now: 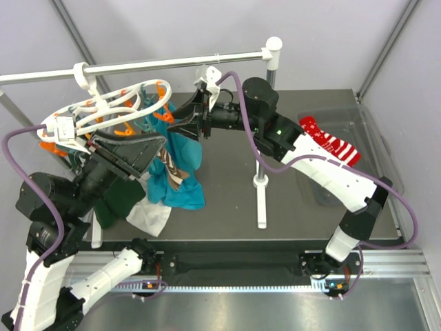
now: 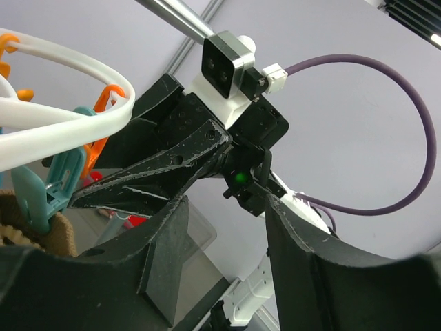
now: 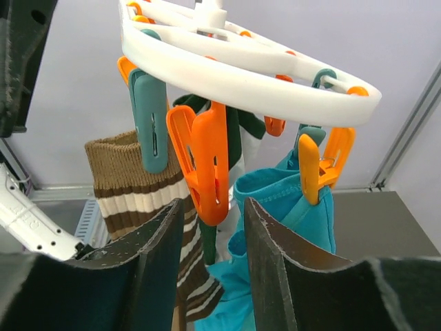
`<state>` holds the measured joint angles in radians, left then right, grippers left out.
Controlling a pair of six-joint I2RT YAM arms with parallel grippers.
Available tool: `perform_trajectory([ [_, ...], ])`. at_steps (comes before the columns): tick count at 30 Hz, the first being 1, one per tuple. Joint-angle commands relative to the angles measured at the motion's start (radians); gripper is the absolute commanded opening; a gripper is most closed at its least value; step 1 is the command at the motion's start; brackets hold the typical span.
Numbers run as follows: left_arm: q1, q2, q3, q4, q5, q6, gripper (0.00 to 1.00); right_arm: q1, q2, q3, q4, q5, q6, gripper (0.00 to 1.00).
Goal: Clip the socks to the hanger
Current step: Open the clamp at the hanger.
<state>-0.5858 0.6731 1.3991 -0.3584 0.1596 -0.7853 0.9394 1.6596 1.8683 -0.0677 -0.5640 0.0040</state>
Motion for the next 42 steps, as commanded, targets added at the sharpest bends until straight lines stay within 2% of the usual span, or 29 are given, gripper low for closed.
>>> perform_trajectory([
  [1,0.001,0.025,0.032,0.038,-0.015,-0.019,0.52,-0.002,0.0,0.057,0.097,-0.034,0.039,0.4],
  [15,0.003,0.033,0.047,0.006,-0.075,-0.061,0.44,-0.001,0.038,0.094,0.12,-0.066,0.11,0.29],
  [18,0.001,0.033,0.054,0.003,-0.083,-0.065,0.44,-0.001,0.042,0.101,0.111,-0.068,0.119,0.22],
  [22,0.001,0.046,0.066,-0.008,-0.083,-0.075,0.43,-0.001,0.034,0.097,0.088,-0.059,0.117,0.05],
  [24,0.001,0.057,0.077,-0.023,-0.104,-0.092,0.4,0.002,0.025,0.092,0.072,-0.05,0.114,0.0],
  [26,0.003,0.071,0.106,-0.063,-0.112,-0.097,0.38,0.006,0.014,0.088,0.071,-0.017,0.116,0.0],
  [32,0.001,0.12,0.155,-0.16,-0.147,-0.078,0.36,0.013,-0.032,0.118,-0.075,0.116,0.12,0.0],
  [37,0.001,0.129,0.144,-0.16,-0.184,-0.074,0.4,0.024,-0.031,0.196,-0.251,0.184,0.139,0.0],
  [42,0.003,0.166,0.144,-0.157,-0.175,-0.074,0.43,0.071,-0.009,0.299,-0.38,0.257,0.084,0.0],
])
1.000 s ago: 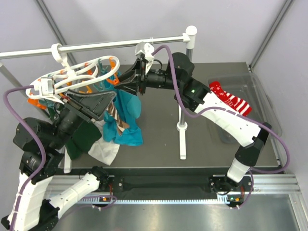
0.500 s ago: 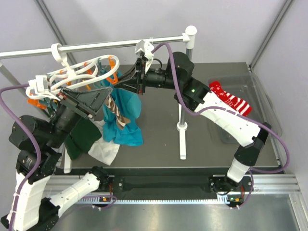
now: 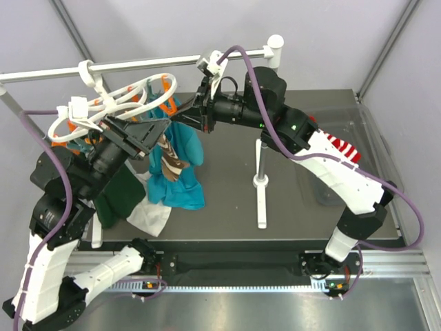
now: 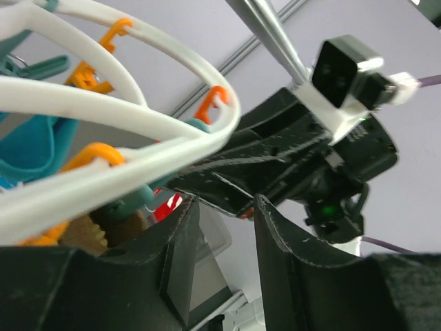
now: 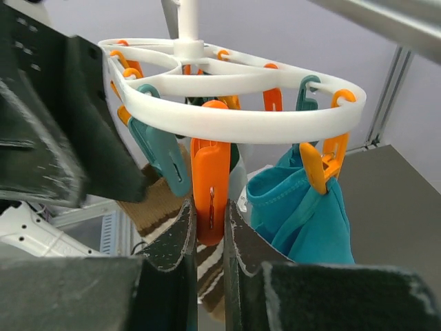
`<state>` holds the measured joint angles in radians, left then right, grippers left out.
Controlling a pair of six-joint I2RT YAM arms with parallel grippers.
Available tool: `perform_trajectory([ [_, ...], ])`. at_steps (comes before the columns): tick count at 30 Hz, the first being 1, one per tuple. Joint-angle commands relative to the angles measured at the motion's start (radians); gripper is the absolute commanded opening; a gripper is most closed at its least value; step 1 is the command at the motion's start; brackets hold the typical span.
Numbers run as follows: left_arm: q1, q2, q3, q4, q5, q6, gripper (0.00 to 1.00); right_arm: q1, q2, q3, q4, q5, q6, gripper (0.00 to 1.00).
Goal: Clip the socks to the hanger
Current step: Open the clamp at the hanger.
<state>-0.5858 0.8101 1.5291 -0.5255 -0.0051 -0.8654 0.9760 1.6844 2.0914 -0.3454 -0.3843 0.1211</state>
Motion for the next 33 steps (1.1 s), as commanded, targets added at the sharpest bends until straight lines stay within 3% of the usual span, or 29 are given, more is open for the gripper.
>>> perform_trajectory([
  [1,0.001,0.032,0.013,0.012,-0.013,0.005,0.44,0.042,-0.035,0.084,-0.121,0.09,-0.04,0.0],
  [14,0.003,0.032,-0.049,0.079,-0.102,0.019,0.59,0.089,-0.026,0.114,-0.193,0.12,-0.06,0.0],
  [24,0.001,0.032,-0.066,0.085,-0.144,0.026,0.61,0.142,0.003,0.139,-0.213,0.188,-0.107,0.0],
  [27,0.003,0.031,-0.072,0.107,-0.141,0.029,0.6,0.148,0.005,0.142,-0.218,0.203,-0.112,0.0],
  [33,0.003,0.037,-0.072,0.113,-0.122,0.042,0.47,0.162,0.006,0.139,-0.224,0.217,-0.15,0.0],
])
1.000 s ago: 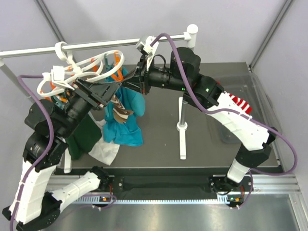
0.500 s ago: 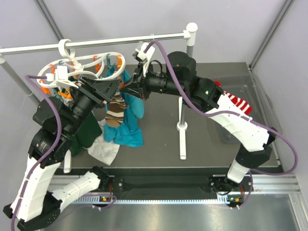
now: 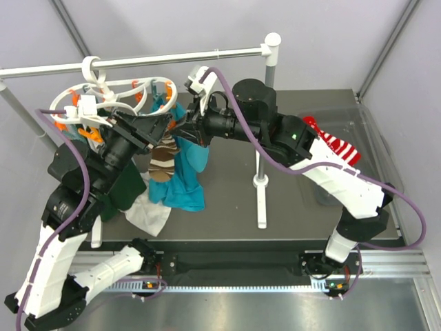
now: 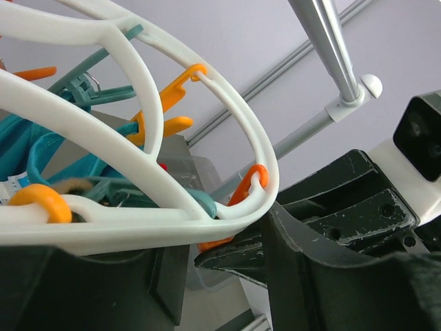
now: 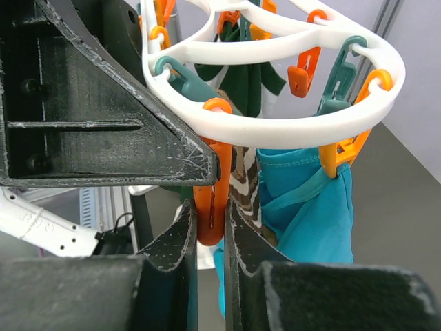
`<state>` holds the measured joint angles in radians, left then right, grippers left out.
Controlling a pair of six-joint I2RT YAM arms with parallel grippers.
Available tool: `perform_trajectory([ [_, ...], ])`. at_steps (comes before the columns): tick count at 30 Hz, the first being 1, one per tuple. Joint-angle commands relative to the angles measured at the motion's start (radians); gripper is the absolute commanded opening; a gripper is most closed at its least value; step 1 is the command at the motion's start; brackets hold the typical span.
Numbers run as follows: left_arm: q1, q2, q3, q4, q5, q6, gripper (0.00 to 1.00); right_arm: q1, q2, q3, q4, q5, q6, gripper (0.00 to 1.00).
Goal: Clip the socks to the hanger
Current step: Open the clamp at the hanger.
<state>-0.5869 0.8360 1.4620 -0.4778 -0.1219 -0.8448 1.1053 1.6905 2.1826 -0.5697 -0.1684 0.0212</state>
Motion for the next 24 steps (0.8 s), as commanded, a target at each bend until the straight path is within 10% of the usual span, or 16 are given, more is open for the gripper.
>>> perform_trajectory([
  [1,0.002,0.011,-0.005,0.065,-0.001,0.023,0.46,0.036,0.0,0.048,-0.001,0.007,-0.055,0.0],
  [9,0.002,0.015,0.003,0.053,0.013,0.039,0.23,0.047,0.003,0.048,-0.001,0.027,-0.072,0.02],
  [15,0.004,0.018,0.018,0.015,-0.01,0.038,0.0,0.047,-0.041,-0.019,0.025,0.084,-0.076,0.54],
  [24,0.002,0.012,0.026,0.004,-0.013,0.047,0.0,0.047,-0.239,-0.194,-0.004,0.214,-0.086,0.77],
])
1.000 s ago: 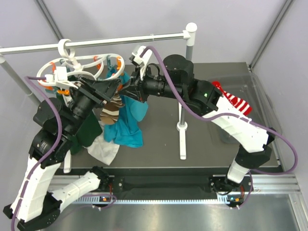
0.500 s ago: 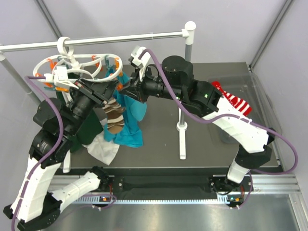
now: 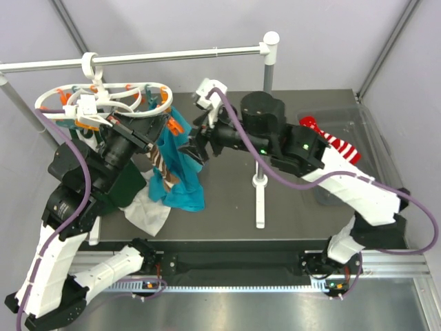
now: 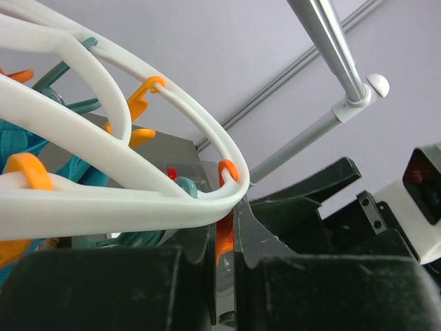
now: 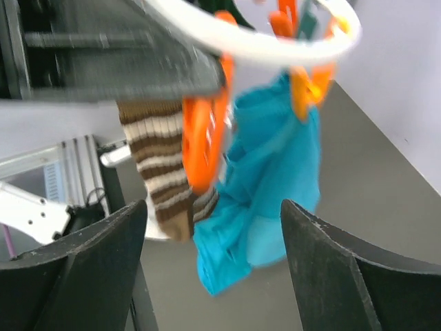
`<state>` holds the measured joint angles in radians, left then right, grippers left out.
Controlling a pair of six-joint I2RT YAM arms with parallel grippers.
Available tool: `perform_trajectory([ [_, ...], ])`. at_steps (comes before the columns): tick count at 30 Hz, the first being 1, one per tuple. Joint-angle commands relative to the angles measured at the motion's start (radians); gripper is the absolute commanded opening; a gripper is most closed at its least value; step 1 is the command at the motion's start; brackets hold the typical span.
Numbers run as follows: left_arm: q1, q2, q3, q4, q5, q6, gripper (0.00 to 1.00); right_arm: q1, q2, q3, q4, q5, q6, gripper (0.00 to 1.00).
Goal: Clip the socks to the hanger
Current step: Open the clamp at the hanger, then pick up the sock from the bin.
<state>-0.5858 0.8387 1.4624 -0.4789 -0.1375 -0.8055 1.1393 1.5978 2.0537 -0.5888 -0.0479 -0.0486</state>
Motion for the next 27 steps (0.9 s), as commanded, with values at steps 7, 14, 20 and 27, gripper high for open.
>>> perform_trajectory([
  [7,0.001,-0.013,0.02,0.003,-0.001,0.038,0.0,0.013,-0.499,-0.449,0.02,0.454,-0.04,0.82],
  [14,0.001,-0.039,-0.008,0.014,-0.019,0.068,0.0,-0.018,-0.823,-0.815,0.002,1.085,0.129,0.92],
  [20,0.001,-0.05,-0.031,0.011,-0.028,0.08,0.0,-0.226,-0.929,-0.961,-0.062,1.28,0.331,0.9],
  [27,0.003,-0.053,-0.036,0.011,-0.037,0.089,0.0,-0.933,-0.732,-1.052,-0.014,0.494,0.32,0.82],
])
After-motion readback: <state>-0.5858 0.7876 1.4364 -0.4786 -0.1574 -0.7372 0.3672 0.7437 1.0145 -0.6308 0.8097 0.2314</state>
